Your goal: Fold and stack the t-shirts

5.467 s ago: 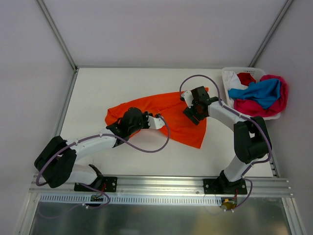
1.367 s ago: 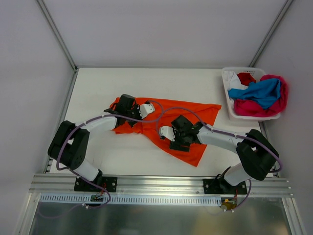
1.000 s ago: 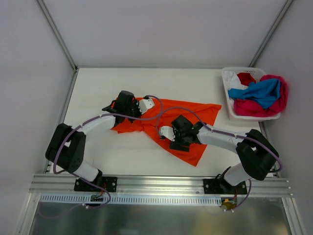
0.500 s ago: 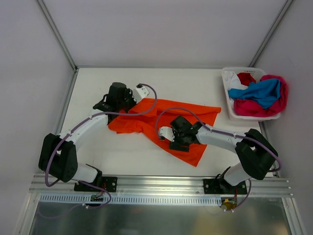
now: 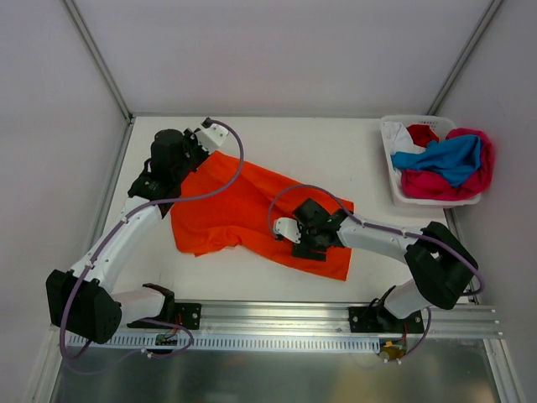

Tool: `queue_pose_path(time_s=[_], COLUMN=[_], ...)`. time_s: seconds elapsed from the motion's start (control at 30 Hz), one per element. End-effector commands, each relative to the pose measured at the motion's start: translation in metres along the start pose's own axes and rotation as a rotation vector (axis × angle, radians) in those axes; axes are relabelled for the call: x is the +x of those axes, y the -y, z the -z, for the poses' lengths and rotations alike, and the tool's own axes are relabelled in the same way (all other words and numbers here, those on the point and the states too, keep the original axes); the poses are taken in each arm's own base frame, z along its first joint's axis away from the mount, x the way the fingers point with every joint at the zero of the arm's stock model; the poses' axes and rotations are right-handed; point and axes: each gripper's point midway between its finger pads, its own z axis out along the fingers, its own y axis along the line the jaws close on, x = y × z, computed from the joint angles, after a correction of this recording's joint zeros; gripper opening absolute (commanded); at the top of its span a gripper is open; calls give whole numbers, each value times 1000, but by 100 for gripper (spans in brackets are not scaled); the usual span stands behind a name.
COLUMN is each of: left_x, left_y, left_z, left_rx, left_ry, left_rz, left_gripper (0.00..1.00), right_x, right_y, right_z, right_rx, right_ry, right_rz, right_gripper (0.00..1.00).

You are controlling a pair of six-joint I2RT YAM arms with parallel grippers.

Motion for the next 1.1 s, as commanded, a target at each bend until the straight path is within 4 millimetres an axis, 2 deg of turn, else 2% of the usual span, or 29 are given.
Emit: queue_pose_path(time_s=[0.0, 0.13, 0.47, 0.6, 0.8, 1.07], left_x=[-22, -15, -3, 3, 12, 18], left_y=[-26, -21, -12, -7, -1, 1], left_z=[13, 14, 11, 9, 7, 7], left_rx=[-92, -86, -65, -54, -42, -41], left_ry=[52, 39, 12, 1, -20, -36], left_rz=[-17, -18, -14, -9, -13, -22], left_gripper=[0, 0, 0, 0, 0, 0], right_x=[28, 16, 17, 13, 6, 1], right_y=[-17, 24, 114, 129, 133, 132], right_z=[4, 18, 49, 47, 22, 10], right_rx=[-50, 95, 365, 369, 325, 252], right_ry=[-103, -39, -43, -45, -65, -80], right_rz=[-2, -68, -103, -93, -86, -63], right_gripper=[78, 79, 79, 79, 79, 76])
